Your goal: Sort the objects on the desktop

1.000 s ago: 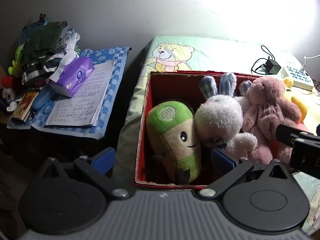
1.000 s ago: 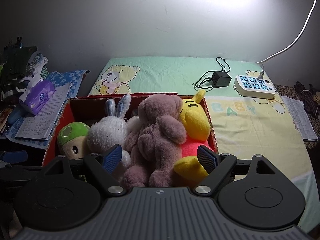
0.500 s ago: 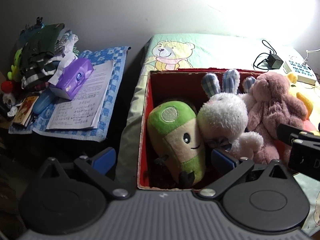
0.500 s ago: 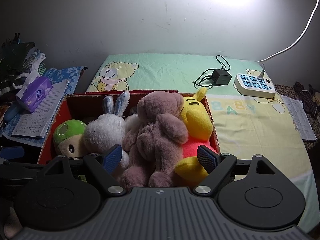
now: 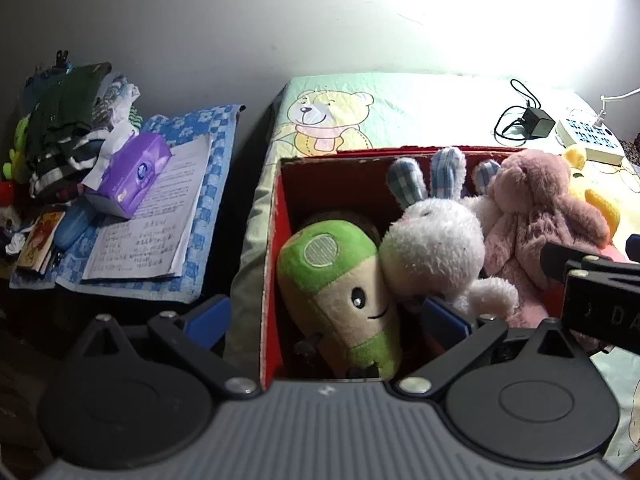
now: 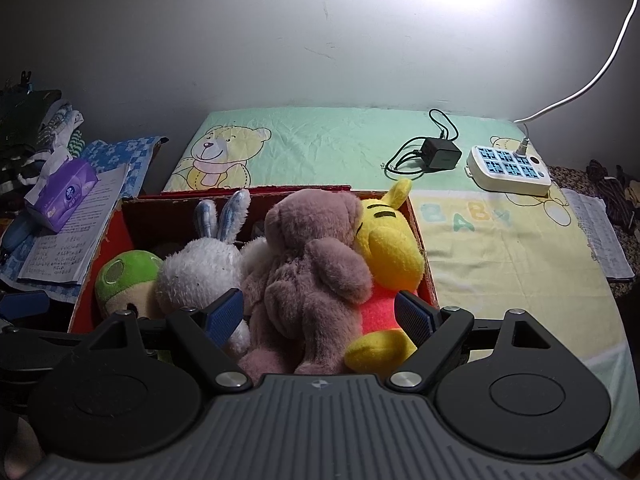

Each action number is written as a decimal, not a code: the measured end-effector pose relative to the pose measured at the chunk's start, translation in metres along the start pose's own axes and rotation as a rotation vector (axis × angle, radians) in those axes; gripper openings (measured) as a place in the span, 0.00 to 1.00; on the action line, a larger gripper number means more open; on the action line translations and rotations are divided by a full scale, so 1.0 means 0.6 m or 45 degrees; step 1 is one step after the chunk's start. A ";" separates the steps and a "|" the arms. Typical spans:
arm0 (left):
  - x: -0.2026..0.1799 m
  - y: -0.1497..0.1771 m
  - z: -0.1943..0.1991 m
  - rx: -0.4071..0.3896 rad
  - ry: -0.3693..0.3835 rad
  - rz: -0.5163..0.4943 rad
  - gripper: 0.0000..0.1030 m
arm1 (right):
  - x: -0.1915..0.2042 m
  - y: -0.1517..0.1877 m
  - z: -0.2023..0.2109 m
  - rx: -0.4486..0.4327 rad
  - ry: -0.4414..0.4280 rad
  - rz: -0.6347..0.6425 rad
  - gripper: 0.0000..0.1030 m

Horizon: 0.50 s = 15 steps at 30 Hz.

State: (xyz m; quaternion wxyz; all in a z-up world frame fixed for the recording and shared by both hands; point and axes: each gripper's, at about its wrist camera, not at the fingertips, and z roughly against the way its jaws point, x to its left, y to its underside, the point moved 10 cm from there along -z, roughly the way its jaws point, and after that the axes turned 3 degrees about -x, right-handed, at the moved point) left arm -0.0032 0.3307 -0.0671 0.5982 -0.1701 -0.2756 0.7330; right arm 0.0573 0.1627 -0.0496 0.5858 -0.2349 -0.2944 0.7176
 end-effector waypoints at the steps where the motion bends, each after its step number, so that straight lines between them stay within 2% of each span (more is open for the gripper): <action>1: 0.000 -0.001 -0.002 0.005 0.007 0.002 0.99 | -0.001 -0.001 -0.001 0.001 0.002 -0.002 0.82; 5: -0.003 -0.003 -0.005 0.004 0.009 -0.006 0.99 | -0.004 -0.001 -0.006 0.006 0.003 -0.008 0.82; 10: -0.020 -0.006 0.002 -0.017 0.085 -0.025 0.98 | -0.006 -0.001 -0.010 0.009 -0.004 -0.020 0.82; 15: -0.023 -0.012 0.011 -0.069 0.016 -0.057 0.97 | -0.011 -0.002 -0.012 0.009 -0.006 -0.032 0.82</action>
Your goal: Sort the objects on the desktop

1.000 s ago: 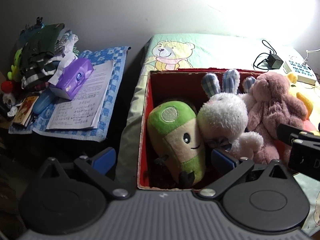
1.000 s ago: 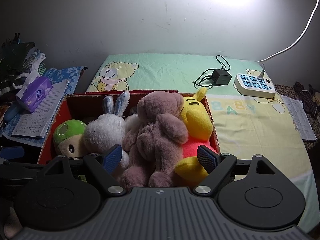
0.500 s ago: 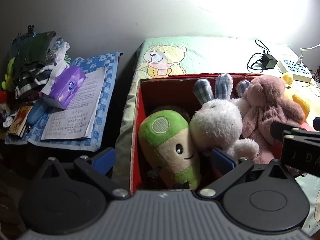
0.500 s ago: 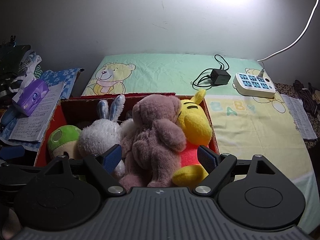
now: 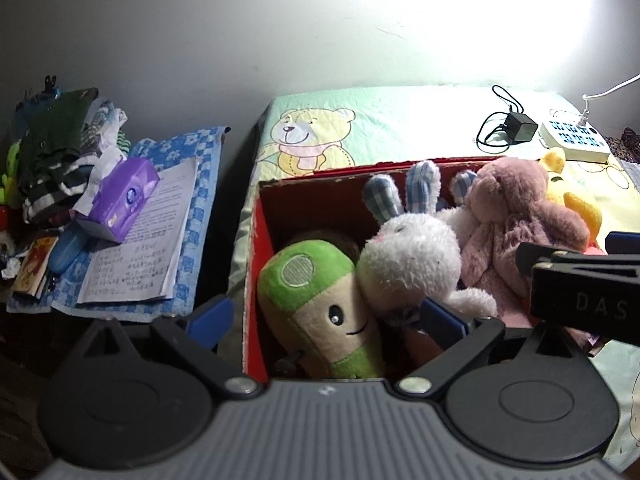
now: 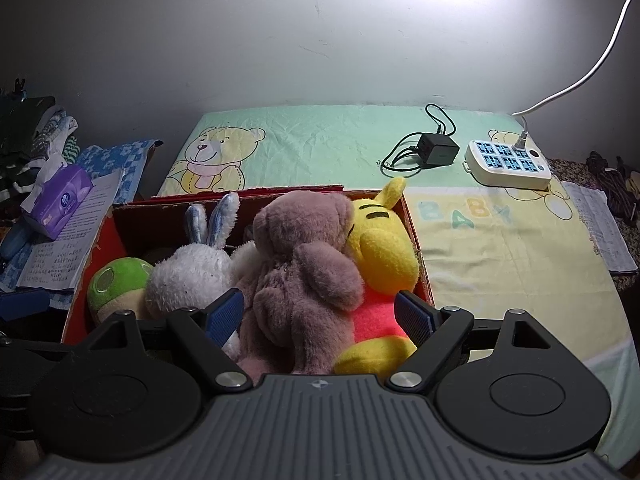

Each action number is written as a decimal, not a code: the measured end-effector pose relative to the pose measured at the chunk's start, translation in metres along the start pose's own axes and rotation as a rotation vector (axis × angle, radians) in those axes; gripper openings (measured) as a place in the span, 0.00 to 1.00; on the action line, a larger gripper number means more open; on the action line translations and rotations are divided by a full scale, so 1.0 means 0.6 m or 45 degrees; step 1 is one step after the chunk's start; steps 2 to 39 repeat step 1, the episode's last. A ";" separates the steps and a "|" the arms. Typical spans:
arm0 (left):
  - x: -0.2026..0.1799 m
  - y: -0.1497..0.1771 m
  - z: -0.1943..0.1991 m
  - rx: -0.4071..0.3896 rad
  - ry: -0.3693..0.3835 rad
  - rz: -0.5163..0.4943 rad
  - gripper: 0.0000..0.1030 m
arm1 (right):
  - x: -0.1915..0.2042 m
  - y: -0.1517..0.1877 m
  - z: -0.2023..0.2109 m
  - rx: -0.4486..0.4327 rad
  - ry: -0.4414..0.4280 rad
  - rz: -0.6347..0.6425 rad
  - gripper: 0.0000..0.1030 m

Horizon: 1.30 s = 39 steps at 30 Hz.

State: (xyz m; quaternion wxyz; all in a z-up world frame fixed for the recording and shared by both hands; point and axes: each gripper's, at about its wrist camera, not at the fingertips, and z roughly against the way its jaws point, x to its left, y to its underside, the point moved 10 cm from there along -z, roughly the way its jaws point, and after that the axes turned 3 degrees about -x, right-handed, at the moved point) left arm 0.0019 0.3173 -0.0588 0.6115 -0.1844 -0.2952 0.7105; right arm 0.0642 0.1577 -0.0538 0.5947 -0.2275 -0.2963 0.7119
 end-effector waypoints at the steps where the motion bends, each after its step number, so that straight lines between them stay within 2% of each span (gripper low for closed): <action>1: 0.002 -0.001 0.000 0.002 -0.009 0.006 0.97 | 0.000 0.000 0.000 -0.001 -0.001 -0.001 0.82; 39: 0.002 -0.001 0.000 0.002 -0.009 0.006 0.97 | 0.000 0.000 0.000 -0.001 -0.001 -0.001 0.82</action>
